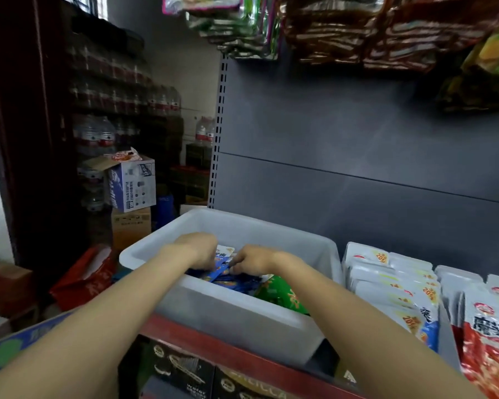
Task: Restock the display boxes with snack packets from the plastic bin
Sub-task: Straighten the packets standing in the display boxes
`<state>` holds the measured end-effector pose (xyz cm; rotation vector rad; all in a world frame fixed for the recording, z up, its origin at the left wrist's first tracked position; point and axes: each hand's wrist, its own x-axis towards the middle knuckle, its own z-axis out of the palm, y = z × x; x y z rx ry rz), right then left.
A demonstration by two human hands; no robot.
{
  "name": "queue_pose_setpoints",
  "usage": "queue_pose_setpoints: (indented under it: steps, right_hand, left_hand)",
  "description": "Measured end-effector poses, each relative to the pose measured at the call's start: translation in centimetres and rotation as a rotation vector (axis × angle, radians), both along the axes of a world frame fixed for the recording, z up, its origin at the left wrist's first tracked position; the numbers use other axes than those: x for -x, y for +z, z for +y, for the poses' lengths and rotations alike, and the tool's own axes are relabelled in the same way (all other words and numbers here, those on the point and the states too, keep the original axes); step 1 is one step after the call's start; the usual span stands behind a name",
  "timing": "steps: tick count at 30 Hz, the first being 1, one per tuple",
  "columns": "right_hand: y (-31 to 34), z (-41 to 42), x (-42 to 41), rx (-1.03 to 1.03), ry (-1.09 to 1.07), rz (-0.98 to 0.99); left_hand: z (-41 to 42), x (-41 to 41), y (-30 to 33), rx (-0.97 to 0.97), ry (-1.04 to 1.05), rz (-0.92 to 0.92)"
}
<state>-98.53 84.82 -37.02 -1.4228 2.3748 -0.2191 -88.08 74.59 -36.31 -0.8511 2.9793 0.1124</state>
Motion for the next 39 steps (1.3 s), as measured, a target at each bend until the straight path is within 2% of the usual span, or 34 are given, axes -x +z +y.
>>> queue_pose_setpoints:
  steps: [3,6,8,10,11,15,18,21,24,28,33,35,39]
  right_hand:
    - [0.1,0.4,-0.2,0.176,-0.183,-0.193]
    - [0.5,0.9,-0.4,0.457,-0.329,-0.548]
    - [1.4,1.9,-0.8,0.638,-0.393,-0.763]
    - [2.5,3.4,-0.9,0.756,-0.409,-0.815]
    - [3.0,4.3,-0.9,0.809,-0.411,-0.82]
    - [5.7,8.2,-0.8,0.984,-0.418,-0.857]
    - [7.2,11.3,-0.8,1.062,-0.408,-0.823]
    - [7.6,15.1,-0.1,1.084,-0.373,-0.738]
    - [7.8,19.8,1.3,1.126,-0.367,-0.705]
    - [7.3,25.1,3.9,1.158,-0.509,-0.519]
    - [4.8,28.1,5.9,1.099,-0.628,-0.312]
    - [3.9,28.2,6.5,1.044,-0.637,-0.25]
    - [3.2,28.1,7.1,0.947,-0.624,-0.145]
  left_hand:
    - [0.9,-0.2,0.4,0.038,-0.018,0.193]
    - [2.7,-1.0,0.8,0.036,-0.089,0.402]
    - [4.6,-1.6,1.3,0.146,-0.157,0.468]
    - [6.4,-2.2,1.8,0.204,-0.212,0.578]
    - [7.2,-2.5,2.1,0.149,-0.232,0.64]
    - [9.4,-1.5,2.6,-0.347,-0.306,0.913]
    - [11.1,0.6,3.1,-0.479,-0.289,1.029]
    - [13.5,2.5,4.2,-0.503,-0.27,0.997]
    - [16.6,4.1,5.2,-0.639,-0.395,0.898]
    - [20.8,5.7,5.5,-0.538,-0.572,0.757]
    - [22.4,6.9,3.9,-0.223,-0.52,0.525]
    - [22.7,6.7,3.3,-0.202,-0.528,0.428]
    - [22.5,6.6,2.9,-0.248,-0.477,0.404]
